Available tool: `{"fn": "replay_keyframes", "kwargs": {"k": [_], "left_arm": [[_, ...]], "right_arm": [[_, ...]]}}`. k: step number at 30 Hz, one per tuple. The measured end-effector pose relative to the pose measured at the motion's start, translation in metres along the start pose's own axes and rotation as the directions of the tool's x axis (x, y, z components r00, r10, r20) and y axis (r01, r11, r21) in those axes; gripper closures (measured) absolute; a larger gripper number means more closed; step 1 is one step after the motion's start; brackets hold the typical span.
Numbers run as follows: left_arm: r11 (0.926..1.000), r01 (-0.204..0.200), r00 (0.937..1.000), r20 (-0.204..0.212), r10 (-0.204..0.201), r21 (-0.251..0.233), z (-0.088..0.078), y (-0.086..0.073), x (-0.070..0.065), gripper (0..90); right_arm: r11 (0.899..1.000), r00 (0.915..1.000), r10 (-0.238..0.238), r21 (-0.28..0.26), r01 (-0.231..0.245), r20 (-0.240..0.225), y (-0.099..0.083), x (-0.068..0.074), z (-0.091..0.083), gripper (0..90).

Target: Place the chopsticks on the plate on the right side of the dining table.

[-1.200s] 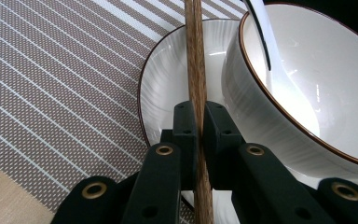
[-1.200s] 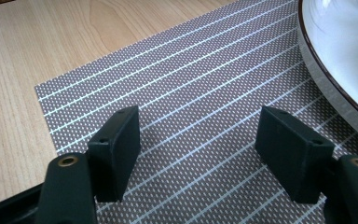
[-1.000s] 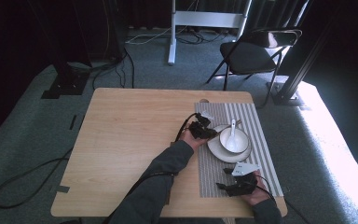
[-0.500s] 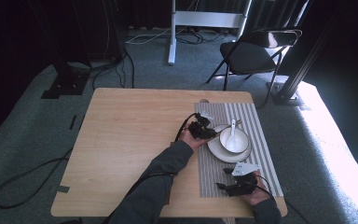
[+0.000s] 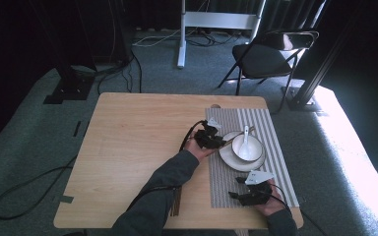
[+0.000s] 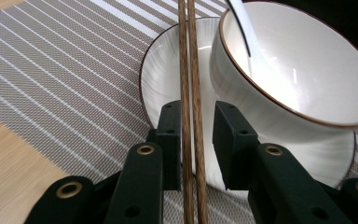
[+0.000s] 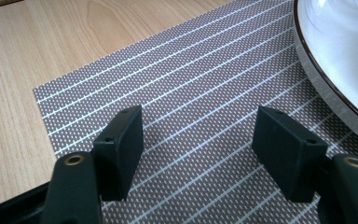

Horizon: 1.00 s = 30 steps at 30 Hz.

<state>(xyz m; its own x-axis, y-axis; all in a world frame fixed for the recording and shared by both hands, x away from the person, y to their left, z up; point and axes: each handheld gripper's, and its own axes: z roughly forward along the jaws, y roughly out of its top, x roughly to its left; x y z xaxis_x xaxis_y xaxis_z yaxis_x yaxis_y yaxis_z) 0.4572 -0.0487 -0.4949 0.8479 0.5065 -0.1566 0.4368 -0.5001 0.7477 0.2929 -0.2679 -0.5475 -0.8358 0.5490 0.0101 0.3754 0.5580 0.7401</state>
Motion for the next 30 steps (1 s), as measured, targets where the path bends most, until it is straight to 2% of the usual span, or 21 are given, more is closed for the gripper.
{"fn": "replay_keyframes", "kwargs": {"k": [4, 6, 12, 22, 30], "left_arm": [[0.9999, -0.014, 0.9998, -0.013, 0.014, -0.006, -0.008, -0.004, -0.004, 70.0], [0.9994, -0.035, 0.9992, -0.02, 0.035, 0.004, -0.015, -0.01, -0.007, 68.5], [0.9987, -0.049, 0.9985, -0.026, 0.049, 0.016, -0.023, -0.023, -0.01, 65.0], [0.9964, -0.059, 0.9964, -0.057, 0.062, 0.06, -0.024, -0.043, -0.011, 62.0], [0.9961, -0.053, 0.9956, -0.074, 0.059, 0.07, -0.025, -0.047, -0.008, 61.5]], "right_arm": [[1.0, 1.0, 0.003, -0.001, -0.003, 0.0, 0.0, 0.0, 0.0, 33.3], [1.0, 1.0, 0.004, -0.002, -0.004, 0.001, 0.0, 0.0, 0.0, 33.5], [1.0, 1.0, 0.007, 0.003, -0.007, 0.002, 0.001, 0.0, 0.0, 33.7], [1.0, 1.0, 0.009, 0.003, -0.009, 0.002, 0.002, -0.001, -0.001, 34.2], [1.0, 0.9999, 0.015, -0.003, -0.015, 0.001, 0.002, -0.001, -0.003, 35.2]]}}
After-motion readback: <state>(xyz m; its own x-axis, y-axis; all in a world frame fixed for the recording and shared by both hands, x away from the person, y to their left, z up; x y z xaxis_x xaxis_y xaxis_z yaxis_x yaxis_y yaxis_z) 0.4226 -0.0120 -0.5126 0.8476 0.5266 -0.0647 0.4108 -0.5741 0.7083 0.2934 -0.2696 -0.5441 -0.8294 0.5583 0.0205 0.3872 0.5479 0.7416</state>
